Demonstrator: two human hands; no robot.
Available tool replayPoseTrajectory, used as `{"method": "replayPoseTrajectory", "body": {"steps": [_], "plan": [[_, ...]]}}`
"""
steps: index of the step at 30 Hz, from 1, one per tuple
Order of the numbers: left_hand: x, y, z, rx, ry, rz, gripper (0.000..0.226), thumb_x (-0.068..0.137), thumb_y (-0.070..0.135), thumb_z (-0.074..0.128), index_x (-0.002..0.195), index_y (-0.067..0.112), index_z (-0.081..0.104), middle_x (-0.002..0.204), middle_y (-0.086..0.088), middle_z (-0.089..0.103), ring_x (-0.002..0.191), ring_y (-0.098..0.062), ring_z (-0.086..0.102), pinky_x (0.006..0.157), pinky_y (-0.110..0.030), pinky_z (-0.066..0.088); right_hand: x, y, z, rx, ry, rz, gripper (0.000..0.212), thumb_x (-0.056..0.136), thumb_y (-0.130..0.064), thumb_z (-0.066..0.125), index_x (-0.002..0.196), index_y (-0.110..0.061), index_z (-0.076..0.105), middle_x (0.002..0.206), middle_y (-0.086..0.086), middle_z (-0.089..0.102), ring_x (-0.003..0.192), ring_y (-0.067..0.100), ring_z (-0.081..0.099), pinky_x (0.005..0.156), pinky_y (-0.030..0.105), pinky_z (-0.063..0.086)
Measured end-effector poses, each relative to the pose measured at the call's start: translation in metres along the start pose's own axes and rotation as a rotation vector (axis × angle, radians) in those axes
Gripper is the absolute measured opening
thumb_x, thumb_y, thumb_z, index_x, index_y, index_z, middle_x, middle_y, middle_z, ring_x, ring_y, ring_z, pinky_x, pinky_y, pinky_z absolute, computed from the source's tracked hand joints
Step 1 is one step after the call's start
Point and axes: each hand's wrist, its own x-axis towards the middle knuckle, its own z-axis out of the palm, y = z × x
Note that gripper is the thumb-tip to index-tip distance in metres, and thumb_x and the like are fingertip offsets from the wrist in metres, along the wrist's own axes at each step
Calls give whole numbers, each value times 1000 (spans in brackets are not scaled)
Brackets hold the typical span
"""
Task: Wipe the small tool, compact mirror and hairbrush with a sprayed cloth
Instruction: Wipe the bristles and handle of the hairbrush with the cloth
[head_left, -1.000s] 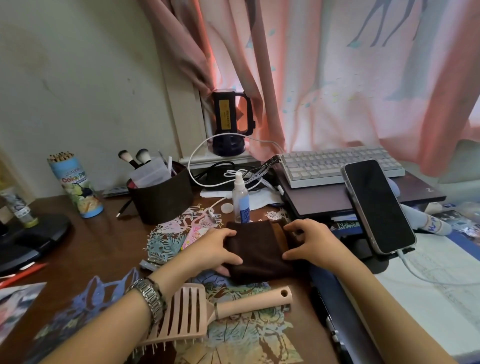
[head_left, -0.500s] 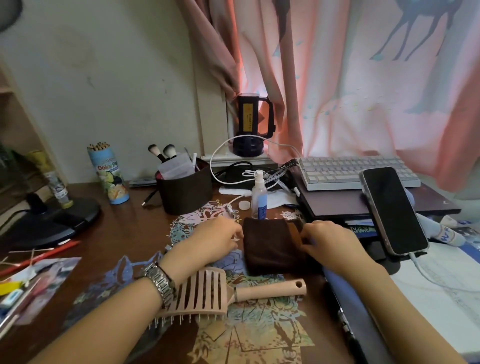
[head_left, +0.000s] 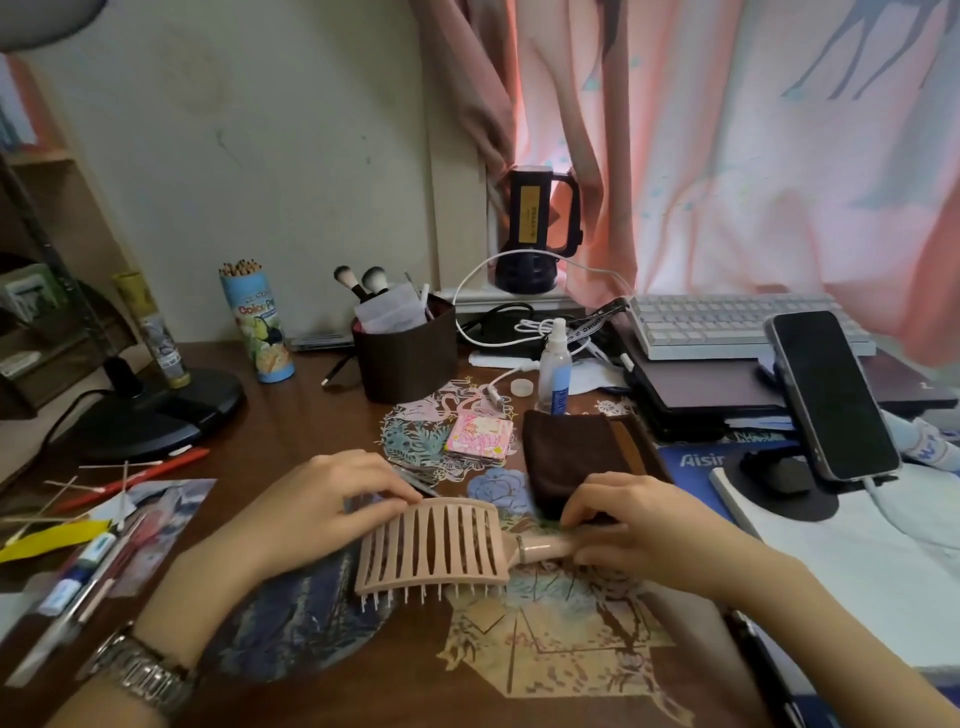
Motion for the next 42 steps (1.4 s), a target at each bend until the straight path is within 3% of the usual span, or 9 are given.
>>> {"method": "replayPoseTrajectory", "body": {"steps": [4, 7, 12, 18, 23, 26, 30, 36, 42], "plan": [[-16, -13, 6, -201, 77, -50, 36, 71, 69, 58, 100, 48, 67, 104, 29, 60, 105, 8, 54, 87, -18, 46, 5, -10, 16, 37, -5, -21, 26, 85, -35, 65, 108, -29, 56, 106, -17, 52, 90, -3, 49, 78, 21, 47], [-25, -17, 11, -306, 70, -59, 43, 63, 59, 74, 103, 46, 67, 111, 30, 58, 109, 8, 53, 89, -15, 44, 7, -14, 22, 65, -9, -6, 24, 86, -35, 63, 108, -31, 54, 106, -20, 50, 92, -4, 49, 78, 14, 44], [-35, -23, 19, -322, 9, -43, 60, 59, 65, 76, 114, 49, 58, 120, 33, 53, 117, 9, 47, 99, -22, 41, 8, -15, 29, 129, 27, 1, 18, 90, -34, 58, 100, -42, 47, 102, -25, 47, 98, -6, 47, 81, 16, 44], [-40, -26, 14, -321, 97, -18, 46, 68, 51, 76, 111, 46, 61, 122, 34, 49, 120, 11, 44, 92, -1, 31, 18, -21, 31, 169, 52, 1, 22, 89, -30, 60, 100, -46, 47, 102, -27, 48, 99, -6, 52, 83, 18, 48], [-44, -35, 10, -416, 231, -75, 30, 74, 49, 68, 101, 38, 68, 119, 30, 54, 116, 9, 48, 89, -2, 37, 29, -32, 27, 200, 69, -2, 21, 88, -24, 62, 103, -36, 53, 105, -23, 53, 99, -4, 55, 84, 22, 50], [-44, -38, 6, -522, 325, -154, 13, 77, 39, 69, 87, 31, 71, 102, 18, 63, 102, 0, 59, 83, -12, 46, 36, -44, 26, 264, 100, -35, 21, 84, -29, 67, 101, -34, 55, 101, -21, 57, 94, -3, 58, 78, 19, 51], [-45, -45, 5, -589, 378, -267, 38, 72, 63, 57, 83, 29, 70, 85, 6, 67, 83, -9, 63, 80, -37, 51, 47, -55, 27, 179, 114, -38, 31, 76, -32, 74, 95, -36, 49, 95, -23, 53, 87, -3, 56, 70, 21, 50], [-49, -55, 7, -578, 422, -356, 53, 74, 76, 48, 90, 29, 68, 81, -3, 66, 83, -23, 63, 83, -51, 48, 61, -64, 34, 167, 250, -139, 14, 82, -31, 64, 92, -27, 55, 90, -17, 54, 72, 8, 58, 59, 30, 49], [-51, -43, 4, -731, 379, -292, 28, 77, 41, 71, 102, 35, 59, 96, 31, 64, 90, 13, 60, 71, -11, 48, 59, -63, 35, 231, 304, -77, 32, 74, -15, 79, 86, -33, 56, 84, -18, 57, 76, 4, 59, 60, 12, 44]]}}
